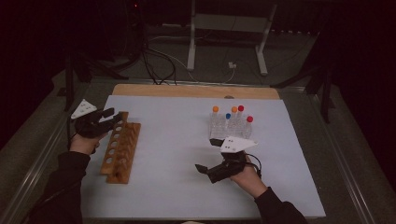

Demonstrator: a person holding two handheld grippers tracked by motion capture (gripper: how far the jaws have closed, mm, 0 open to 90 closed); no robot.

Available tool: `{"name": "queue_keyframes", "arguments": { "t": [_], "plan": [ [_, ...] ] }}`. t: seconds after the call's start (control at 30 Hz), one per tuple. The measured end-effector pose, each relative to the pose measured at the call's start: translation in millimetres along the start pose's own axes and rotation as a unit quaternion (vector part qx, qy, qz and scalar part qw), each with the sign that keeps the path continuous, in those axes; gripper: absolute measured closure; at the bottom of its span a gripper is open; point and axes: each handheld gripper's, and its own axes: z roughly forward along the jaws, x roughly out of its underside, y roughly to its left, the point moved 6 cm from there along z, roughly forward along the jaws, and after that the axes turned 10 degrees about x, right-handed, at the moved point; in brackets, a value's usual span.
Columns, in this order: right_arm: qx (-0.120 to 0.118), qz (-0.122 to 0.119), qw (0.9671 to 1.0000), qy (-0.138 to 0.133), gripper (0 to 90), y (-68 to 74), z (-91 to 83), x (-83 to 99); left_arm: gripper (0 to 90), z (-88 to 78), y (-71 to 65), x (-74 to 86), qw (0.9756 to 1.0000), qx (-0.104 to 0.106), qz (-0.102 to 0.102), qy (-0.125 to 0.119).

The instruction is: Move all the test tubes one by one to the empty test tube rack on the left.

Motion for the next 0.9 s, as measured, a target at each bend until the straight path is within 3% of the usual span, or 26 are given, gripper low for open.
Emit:
{"name": "queue_keyframes", "arguments": {
  "t": [0.2,0.23,0.3,0.37,0.4,0.47,0.5,0.6,0.67,0.77,0.8,0.9],
  "plan": [
    [0.003,-0.005,1.0,-0.002,0.0,-7.3,-1.3,-1.5,25.0,-9.2,-28.4,-14.3,0.9997,0.013,0.017,-0.009],
    [0.013,-0.001,0.9999,-0.007,0.0,-11.5,-3.1,-3.4,17.8,-9.7,-34.3,-16.0,0.9996,0.021,0.017,-0.011],
    [0.026,0.008,0.9996,-0.01,0.0,-16.7,-5.5,-5.1,15.4,-11.4,-53.0,-20.0,0.9984,0.05,0.023,-0.015],
    [0.053,0.014,0.9984,-0.014,0.0,-23.4,-8.2,-6.6,8.6,-10.9,-59.5,-20.6,0.9979,0.059,0.025,-0.013],
    [0.064,0.015,0.9977,-0.015,0.0,-26.8,-9.9,-7.1,7.4,-9.8,-71.9,-21.3,0.9964,0.077,0.033,-0.011],
    [0.084,0.015,0.9962,-0.019,0.0,-33.5,-13.0,-8.2,3.2,-8.5,-78.2,-21.0,0.9957,0.084,0.038,-0.009],
    [0.097,0.016,0.9949,-0.022,0.0,-36.8,-14.8,-8.8,3.1,-5.8,-90.1,-20.2,0.9943,0.098,0.04,-0.007],
    [0.134,0.015,0.9905,-0.028,0.0,-47.1,-19.5,-9.6,2.5,-0.8,-108.9,-16.5,0.9911,0.125,0.047,-0.003],
    [0.157,0.015,0.9871,-0.026,0.0,-54.3,-21.3,-9.0,2.3,1.3,-114.9,-14.5,0.9903,0.129,0.05,0.001],
    [0.172,0.019,0.9846,-0.026,0.0,-59.3,-22.9,-8.0,2.3,6.9,-132.5,-7.8,0.9872,0.149,0.057,0.004],
    [0.175,0.018,0.9841,-0.024,0.0,-63.3,-23.0,-6.9,2.3,10.4,-143.7,-2.4,0.9847,0.164,0.06,0.007],
    [0.183,0.022,0.9826,-0.021,0.0,-67.6,-22.7,-5.4,2.3,13.3,-153.6,2.6,0.9834,0.17,0.064,0.006]
  ]
}}
